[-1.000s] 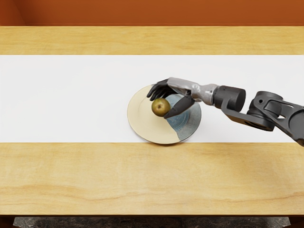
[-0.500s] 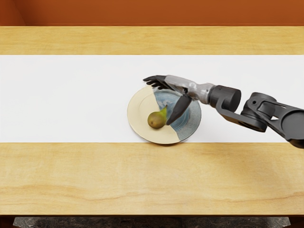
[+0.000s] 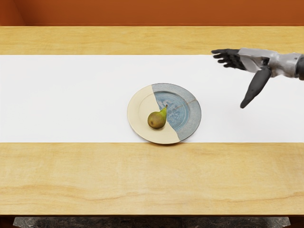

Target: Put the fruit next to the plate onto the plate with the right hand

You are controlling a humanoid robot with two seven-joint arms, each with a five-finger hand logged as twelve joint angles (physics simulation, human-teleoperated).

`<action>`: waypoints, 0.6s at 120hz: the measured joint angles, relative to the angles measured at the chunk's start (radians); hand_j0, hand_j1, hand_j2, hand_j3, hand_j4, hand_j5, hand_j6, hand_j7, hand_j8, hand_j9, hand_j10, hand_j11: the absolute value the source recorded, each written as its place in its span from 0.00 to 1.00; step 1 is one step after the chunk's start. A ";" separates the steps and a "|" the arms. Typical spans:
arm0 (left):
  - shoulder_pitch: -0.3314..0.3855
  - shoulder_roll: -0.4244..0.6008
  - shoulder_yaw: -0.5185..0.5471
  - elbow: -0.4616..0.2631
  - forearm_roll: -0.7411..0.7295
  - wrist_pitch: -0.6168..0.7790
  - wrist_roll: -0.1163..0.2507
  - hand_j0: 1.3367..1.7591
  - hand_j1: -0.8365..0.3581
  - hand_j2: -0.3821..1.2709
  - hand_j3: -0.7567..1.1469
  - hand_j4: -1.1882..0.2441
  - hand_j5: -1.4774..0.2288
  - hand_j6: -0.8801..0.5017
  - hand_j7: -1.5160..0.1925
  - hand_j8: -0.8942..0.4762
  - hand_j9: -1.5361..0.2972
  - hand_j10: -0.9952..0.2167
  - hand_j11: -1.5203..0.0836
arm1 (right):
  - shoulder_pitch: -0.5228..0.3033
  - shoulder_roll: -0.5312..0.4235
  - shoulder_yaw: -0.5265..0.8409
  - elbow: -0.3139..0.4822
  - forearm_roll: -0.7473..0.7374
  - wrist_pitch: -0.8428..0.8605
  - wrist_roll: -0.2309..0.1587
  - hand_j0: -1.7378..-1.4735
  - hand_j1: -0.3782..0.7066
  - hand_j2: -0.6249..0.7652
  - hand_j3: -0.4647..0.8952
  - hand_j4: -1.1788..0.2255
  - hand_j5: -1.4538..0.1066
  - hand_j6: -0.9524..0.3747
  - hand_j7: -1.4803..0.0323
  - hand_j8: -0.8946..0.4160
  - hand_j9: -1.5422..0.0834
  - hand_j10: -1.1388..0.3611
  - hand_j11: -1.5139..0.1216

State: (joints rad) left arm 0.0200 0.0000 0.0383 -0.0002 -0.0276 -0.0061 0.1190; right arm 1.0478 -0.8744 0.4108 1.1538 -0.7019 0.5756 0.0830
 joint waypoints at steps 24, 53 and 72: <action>0.002 0.000 0.001 0.000 0.000 0.000 -0.001 0.76 0.99 0.23 0.40 0.83 0.87 0.64 0.89 0.65 0.84 0.82 0.95 | 0.003 -0.154 -0.005 0.000 0.109 0.030 0.000 0.30 0.03 0.45 0.34 0.83 0.93 0.71 0.98 0.68 0.95 0.76 0.92; 0.005 0.000 0.000 0.000 0.000 0.000 -0.001 0.76 0.99 0.23 0.40 0.83 0.87 0.64 0.89 0.65 0.84 0.82 0.95 | -0.017 -0.107 -0.013 0.001 0.121 0.035 -0.066 0.30 0.03 0.45 0.34 0.84 0.93 0.71 0.98 0.68 0.95 0.76 0.92; 0.005 0.000 0.001 0.000 0.000 0.000 -0.001 0.76 0.99 0.23 0.40 0.83 0.87 0.64 0.89 0.65 0.84 0.82 0.95 | -0.020 -0.086 -0.013 0.001 0.119 0.035 -0.077 0.30 0.03 0.45 0.34 0.84 0.93 0.71 0.98 0.68 0.95 0.76 0.93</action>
